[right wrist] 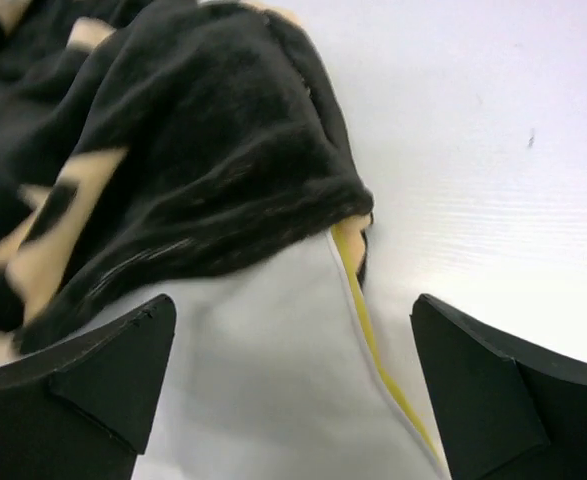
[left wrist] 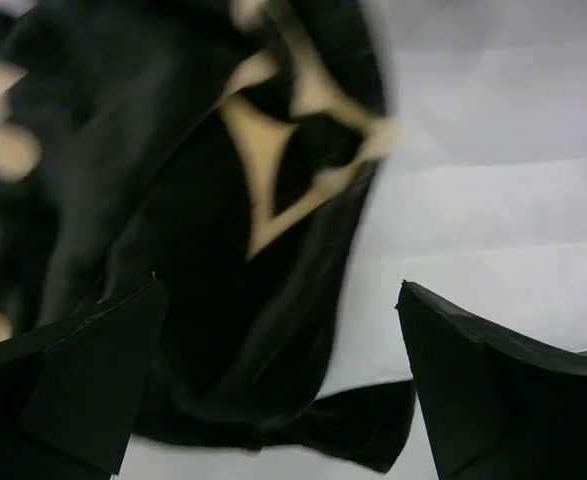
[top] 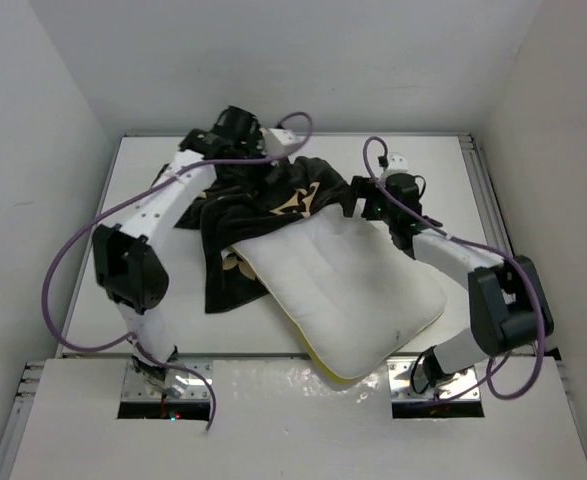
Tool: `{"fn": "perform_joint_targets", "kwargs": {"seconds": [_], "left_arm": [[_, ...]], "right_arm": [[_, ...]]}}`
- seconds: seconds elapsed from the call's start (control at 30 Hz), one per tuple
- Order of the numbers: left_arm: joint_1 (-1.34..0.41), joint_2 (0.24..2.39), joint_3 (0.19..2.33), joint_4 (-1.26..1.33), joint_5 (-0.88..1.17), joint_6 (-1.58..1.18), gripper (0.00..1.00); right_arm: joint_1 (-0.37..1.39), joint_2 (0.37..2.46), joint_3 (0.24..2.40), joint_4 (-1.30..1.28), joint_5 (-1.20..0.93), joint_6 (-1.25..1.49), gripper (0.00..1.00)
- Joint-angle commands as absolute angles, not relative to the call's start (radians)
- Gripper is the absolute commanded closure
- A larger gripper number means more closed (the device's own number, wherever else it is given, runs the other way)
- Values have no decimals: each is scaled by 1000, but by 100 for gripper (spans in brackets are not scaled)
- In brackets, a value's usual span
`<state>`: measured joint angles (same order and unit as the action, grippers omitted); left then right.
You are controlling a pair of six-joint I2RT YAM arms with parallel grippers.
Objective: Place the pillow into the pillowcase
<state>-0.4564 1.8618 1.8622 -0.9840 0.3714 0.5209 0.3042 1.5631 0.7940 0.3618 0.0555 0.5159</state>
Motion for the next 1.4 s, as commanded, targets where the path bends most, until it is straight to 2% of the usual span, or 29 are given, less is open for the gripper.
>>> {"fn": "perform_joint_targets", "kwargs": {"seconds": [0.0,0.03,0.07,0.1,0.13,0.17,0.2,0.23,0.27,0.3,0.33,0.37,0.43,0.5,0.7,0.87,0.97,1.0,1.07,1.1,1.13,1.17,1.2,1.23,1.37], "left_arm": [[-345,1650,1759,-951,214,469,0],[-331,1619,1717,-950,186,477,0],[-318,1593,1669,-953,169,483,0],[-289,1569,1628,-960,170,485,10],[-272,1536,1550,-985,182,483,86],[-232,1525,1516,-991,189,470,100],[-212,1514,1450,-996,199,465,100],[-193,1502,1422,-997,196,466,100],[-161,1502,1393,-989,189,475,100],[-143,1500,1331,-982,181,483,92],[-132,1500,1298,-970,173,495,78],[-117,1500,1260,-944,166,509,58],[-112,1505,1178,-919,179,525,23],[-115,1503,1109,-879,248,549,0],[-110,1540,1011,-735,336,546,0],[-89,1647,986,-631,376,545,1],[-89,1710,986,-595,420,540,16],[-87,1744,989,-591,432,538,34],[-87,1776,1006,-592,474,532,52],[-87,1805,1015,-607,491,538,72],[-87,1812,1028,-650,514,560,85],[-86,1812,1041,-667,543,563,100],[-86,1792,1046,-692,555,566,100],[-89,1772,1060,-705,589,587,100],[-123,1643,1155,-825,647,656,100]], "right_arm": [[273,1422,859,131,-122,219,2],[270,1402,862,82,-158,184,8],[268,1388,865,5,-201,151,30],[271,1362,870,-44,-213,106,66],[282,1349,867,-89,-197,118,100],[290,1335,859,-98,-198,133,100],[305,1321,847,-109,-195,118,100],[352,1289,844,-121,-187,100,95],[382,1272,835,-118,-151,74,45],[455,1260,816,-109,-129,69,27],[491,1241,808,-94,-112,66,9],[524,1236,799,-53,-101,84,1],[624,1239,781,-12,-100,113,1],[713,1268,776,49,-86,152,1],[937,1446,883,31,58,127,1],[1003,1574,911,26,129,139,1],[1009,1649,931,29,167,205,1],[1008,1689,934,35,179,224,1],[1008,1727,940,75,213,265,5],[1008,1744,948,83,212,274,10],[1009,1773,954,103,210,290,18],[1009,1784,963,118,192,291,46],[1009,1790,962,136,190,298,68],[1008,1793,951,194,202,302,100],[954,1741,945,371,196,327,100]]}}
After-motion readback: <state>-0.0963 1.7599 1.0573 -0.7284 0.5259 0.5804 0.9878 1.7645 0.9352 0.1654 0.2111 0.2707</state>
